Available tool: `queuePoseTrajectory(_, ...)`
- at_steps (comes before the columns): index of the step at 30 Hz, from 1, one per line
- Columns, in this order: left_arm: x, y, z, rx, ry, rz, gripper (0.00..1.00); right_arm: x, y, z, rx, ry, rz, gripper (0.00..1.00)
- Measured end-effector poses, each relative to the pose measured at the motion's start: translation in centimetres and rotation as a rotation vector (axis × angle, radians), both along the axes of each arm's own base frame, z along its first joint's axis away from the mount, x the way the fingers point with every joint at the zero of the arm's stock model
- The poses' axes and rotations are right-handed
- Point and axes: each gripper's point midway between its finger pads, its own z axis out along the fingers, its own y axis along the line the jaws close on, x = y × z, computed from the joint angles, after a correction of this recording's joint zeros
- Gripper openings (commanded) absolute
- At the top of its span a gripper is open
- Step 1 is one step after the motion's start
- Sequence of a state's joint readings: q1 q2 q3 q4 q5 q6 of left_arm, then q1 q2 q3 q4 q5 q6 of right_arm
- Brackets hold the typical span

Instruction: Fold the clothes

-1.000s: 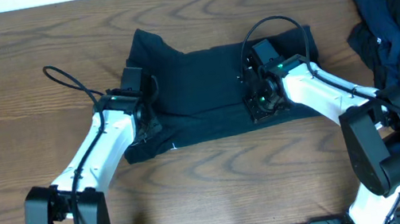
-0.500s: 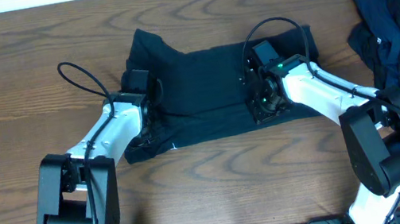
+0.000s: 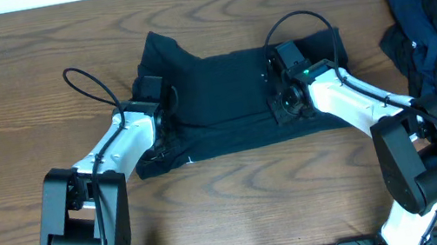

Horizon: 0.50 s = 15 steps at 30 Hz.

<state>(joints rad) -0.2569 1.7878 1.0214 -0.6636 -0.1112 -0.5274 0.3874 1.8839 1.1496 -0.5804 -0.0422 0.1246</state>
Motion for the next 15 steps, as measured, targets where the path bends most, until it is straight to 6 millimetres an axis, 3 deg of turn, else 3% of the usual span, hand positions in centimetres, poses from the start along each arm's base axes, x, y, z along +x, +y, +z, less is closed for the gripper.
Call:
queuePoseTrajectory(8,0.0,0.0,0.0,0.0,-0.001,0.0,0.06,2.1,0.3,0.7,0.006,-0.091,-0.01,0.13)
queuePoseTrajectory(12,0.0,0.0,0.0,-0.001,-0.002,0.0,0.06,1.4,-0.2,1.9,-0.018,-0.035,-0.017,0.18)
queuePoseTrajectory(15,0.1,0.0,0.3,-0.003,-0.01,0.0,0.06,0.6,-0.8,4.0,-0.029,0.001,-0.036,0.18)
